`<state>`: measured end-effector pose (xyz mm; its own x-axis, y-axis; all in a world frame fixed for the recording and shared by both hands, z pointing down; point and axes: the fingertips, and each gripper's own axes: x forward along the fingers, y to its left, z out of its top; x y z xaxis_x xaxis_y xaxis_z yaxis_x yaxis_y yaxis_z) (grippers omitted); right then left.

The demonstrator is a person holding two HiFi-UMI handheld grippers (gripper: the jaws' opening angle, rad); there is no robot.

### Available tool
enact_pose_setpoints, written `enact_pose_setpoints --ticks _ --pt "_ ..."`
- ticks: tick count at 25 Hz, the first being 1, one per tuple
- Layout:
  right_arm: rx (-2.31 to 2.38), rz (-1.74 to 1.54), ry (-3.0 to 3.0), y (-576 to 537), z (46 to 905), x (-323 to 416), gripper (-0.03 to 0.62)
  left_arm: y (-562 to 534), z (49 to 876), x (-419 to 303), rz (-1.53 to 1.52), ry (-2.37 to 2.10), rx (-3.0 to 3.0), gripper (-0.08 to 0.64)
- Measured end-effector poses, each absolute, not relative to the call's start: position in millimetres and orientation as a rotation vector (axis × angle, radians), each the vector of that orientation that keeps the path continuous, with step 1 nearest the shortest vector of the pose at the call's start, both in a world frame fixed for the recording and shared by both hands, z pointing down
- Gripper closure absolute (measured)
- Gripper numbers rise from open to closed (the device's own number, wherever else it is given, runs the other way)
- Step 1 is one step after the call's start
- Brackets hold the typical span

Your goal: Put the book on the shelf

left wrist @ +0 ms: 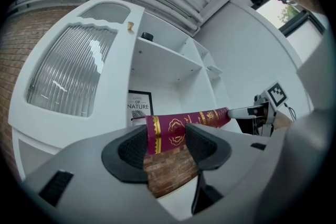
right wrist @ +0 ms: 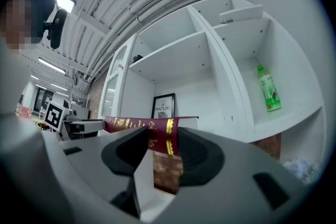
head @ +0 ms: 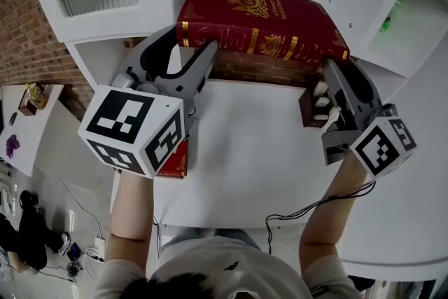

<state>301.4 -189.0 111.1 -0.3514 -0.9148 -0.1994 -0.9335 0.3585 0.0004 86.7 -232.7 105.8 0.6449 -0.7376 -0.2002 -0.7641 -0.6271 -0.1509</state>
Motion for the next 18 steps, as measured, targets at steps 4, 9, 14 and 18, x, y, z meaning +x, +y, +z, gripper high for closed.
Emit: enact_pose_setpoints --ticks 4,9,14,18 --pt "-1.664 0.174 2.454 -187 110 300 0.417 -229 104 85 0.162 1.250 -2.639 0.331" --pt "-1.646 0.179 2.459 -183 108 299 0.420 -225 103 84 0.159 1.272 -2.634 0.331" --pt "-1.638 0.184 2.457 -180 106 298 0.420 -222 101 83 0.159 1.295 -2.628 0.331" --pt "-1.625 0.189 2.460 -179 105 299 0.422 -219 101 84 0.160 1.320 -2.619 0.331"
